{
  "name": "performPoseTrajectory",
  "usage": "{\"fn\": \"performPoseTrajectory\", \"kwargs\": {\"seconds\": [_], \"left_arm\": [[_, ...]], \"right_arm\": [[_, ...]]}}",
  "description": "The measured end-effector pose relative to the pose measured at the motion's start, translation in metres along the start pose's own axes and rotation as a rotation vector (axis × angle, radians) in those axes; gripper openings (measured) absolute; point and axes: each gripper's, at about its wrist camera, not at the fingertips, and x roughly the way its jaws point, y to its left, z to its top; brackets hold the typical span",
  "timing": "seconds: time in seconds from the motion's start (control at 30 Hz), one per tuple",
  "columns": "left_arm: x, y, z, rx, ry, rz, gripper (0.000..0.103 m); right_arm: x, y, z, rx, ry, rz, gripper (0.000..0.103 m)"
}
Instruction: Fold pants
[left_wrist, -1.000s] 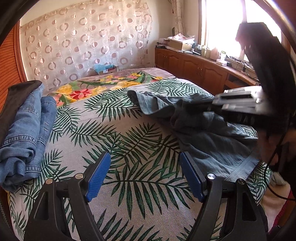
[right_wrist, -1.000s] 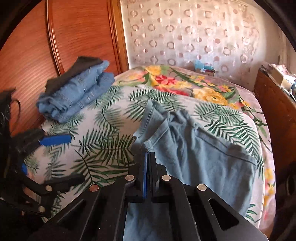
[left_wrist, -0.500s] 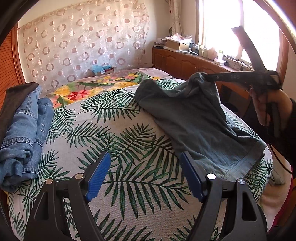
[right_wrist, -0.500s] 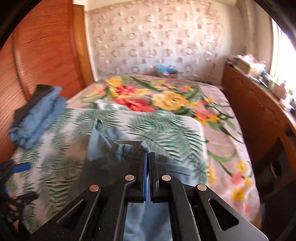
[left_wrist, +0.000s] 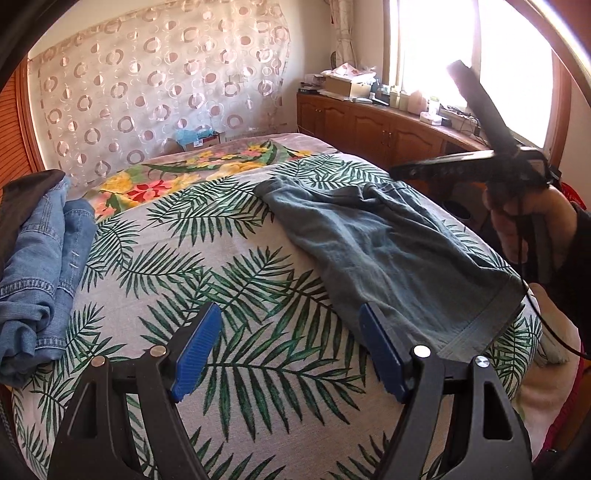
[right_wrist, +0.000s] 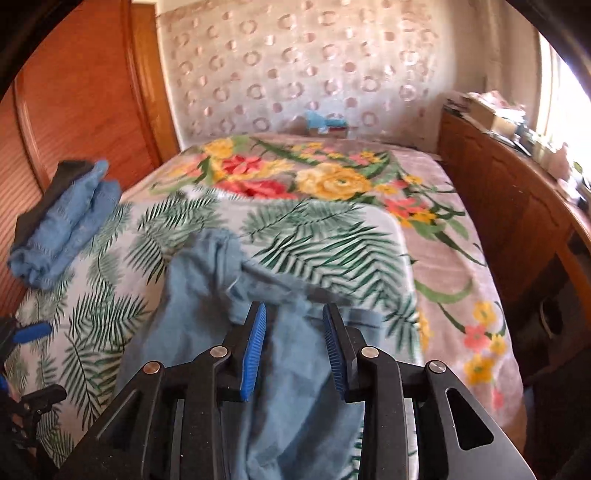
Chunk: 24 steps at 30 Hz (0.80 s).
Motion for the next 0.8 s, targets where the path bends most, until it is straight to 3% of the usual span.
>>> {"fn": "performPoseTrajectory", "kwargs": {"seconds": [0.2, 0.27, 0.33, 0.5, 0.63, 0.8], "left_arm": [[0.001, -0.009, -0.001, 0.017, 0.004, -0.008, 0.078], [0.001, -0.01, -0.001, 0.019, 0.005, -0.009, 0.078], [0.001, -0.009, -0.001, 0.018, 0.007, -0.008, 0.078], [0.0, -0.007, -0.002, 0.011, 0.006, -0.006, 0.078], [0.0, -0.007, -0.002, 0.013, 0.006, -0.005, 0.078], [0.0, -0.008, -0.001, 0.021, 0.01, -0.008, 0.078]], "right_arm": [[0.04, -0.007, 0.004, -0.017, 0.108, -0.01, 0.033], [0.04, -0.01, 0.008, -0.013, 0.109, -0.002, 0.008], [0.032, -0.017, 0.01, -0.005, 0.074, -0.005, 0.004], [0.006, -0.043, 0.01, 0.04, -0.003, -0.062, 0.003], [0.007, -0.066, 0.008, 0.077, 0.009, -0.13, 0.003], [0.012, -0.075, 0.006, 0.109, 0.024, -0.142, 0.007]]}}
